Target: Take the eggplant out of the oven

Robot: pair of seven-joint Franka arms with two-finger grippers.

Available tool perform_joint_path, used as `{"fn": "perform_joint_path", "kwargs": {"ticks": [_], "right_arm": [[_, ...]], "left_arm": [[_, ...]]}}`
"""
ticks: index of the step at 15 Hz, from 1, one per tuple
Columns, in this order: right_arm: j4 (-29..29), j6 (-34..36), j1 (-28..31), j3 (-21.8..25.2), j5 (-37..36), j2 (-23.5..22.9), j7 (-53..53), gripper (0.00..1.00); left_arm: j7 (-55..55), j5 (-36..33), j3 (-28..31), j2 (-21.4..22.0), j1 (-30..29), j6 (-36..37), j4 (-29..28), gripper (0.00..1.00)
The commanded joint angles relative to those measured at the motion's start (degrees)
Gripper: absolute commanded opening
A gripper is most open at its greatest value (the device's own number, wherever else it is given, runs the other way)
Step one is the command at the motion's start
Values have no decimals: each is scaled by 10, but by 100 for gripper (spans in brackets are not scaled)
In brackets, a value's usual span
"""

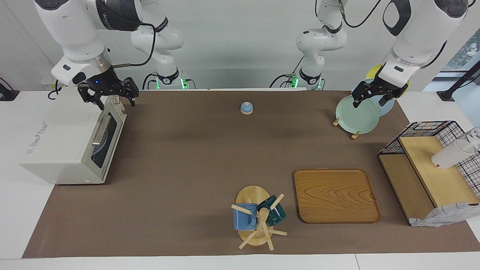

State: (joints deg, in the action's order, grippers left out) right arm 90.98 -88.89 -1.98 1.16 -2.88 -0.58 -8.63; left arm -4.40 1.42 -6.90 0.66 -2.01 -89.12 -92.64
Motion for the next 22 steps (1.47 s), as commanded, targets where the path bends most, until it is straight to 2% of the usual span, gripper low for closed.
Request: {"fn": "perform_joint_path", "kwargs": {"ticks": [1, 10, 11, 13, 14, 19, 22], "right_arm": [[1, 1, 0, -1, 10, 4, 9, 100], [16, -2, -2, -1, 11, 8, 13, 100], [20, -13, -1, -1, 11, 8, 11, 96], [21, -15, 0, -1, 9, 8, 10, 7], [24, -20, 2, -1, 9, 8, 10, 0], [93, -101, 22, 3, 3, 28, 11, 0], [143, -154, 49, 3, -40, 30, 4, 0]], "left_arm": [[3, -9, -4, -2, -6, 6, 5, 100], [3, -8, -4, -2, -6, 6, 5, 100], [3, -9, -4, -2, -6, 6, 5, 100], [3, -8, -4, -2, -6, 6, 5, 100], [3, -8, -4, -2, -6, 5, 5, 100], [3, -9, -4, -2, -6, 6, 5, 100], [3, -8, -4, -2, -6, 6, 5, 100]]}}
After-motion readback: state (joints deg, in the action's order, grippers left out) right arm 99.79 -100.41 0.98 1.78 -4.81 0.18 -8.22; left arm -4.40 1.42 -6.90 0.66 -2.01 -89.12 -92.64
